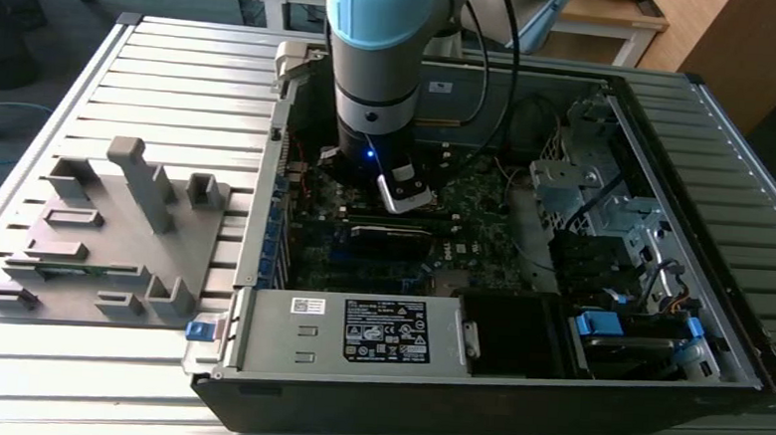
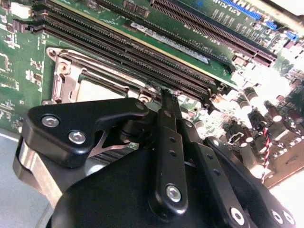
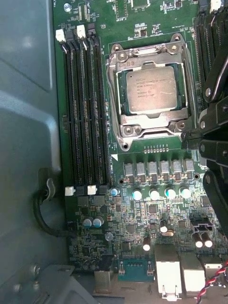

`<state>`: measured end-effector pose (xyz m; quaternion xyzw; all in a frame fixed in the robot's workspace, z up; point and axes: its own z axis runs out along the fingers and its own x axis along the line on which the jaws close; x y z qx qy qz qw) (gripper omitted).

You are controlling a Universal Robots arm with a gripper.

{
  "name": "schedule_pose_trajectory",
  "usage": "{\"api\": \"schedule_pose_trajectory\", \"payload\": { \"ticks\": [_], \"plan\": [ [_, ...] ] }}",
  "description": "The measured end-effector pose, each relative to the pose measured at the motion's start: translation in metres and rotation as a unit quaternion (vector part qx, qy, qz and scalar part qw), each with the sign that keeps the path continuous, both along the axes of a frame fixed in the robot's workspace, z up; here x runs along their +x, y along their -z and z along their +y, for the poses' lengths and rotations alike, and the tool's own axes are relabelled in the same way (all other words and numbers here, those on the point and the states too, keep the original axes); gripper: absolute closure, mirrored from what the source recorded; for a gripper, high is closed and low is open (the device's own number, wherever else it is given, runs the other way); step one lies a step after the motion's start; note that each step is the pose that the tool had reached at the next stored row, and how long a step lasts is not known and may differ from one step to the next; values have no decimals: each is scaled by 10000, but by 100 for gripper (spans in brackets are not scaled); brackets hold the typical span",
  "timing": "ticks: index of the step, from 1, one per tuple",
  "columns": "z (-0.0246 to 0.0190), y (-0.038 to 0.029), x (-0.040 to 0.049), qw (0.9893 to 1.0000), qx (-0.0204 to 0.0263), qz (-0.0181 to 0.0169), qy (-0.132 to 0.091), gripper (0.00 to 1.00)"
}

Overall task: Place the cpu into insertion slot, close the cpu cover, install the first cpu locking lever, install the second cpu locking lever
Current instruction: 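Install the second cpu locking lever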

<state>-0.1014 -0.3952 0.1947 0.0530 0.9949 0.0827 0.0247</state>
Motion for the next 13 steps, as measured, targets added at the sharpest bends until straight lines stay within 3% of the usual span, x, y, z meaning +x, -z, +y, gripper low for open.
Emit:
{"api": "schedule_pose_trajectory", "payload": {
  "ticks": [9,13],
  "plan": [
    [0,24,-29,10000,17,-8,-1,90],
    [0,-24,-29,10000,19,-9,0,90]
  ]
}}
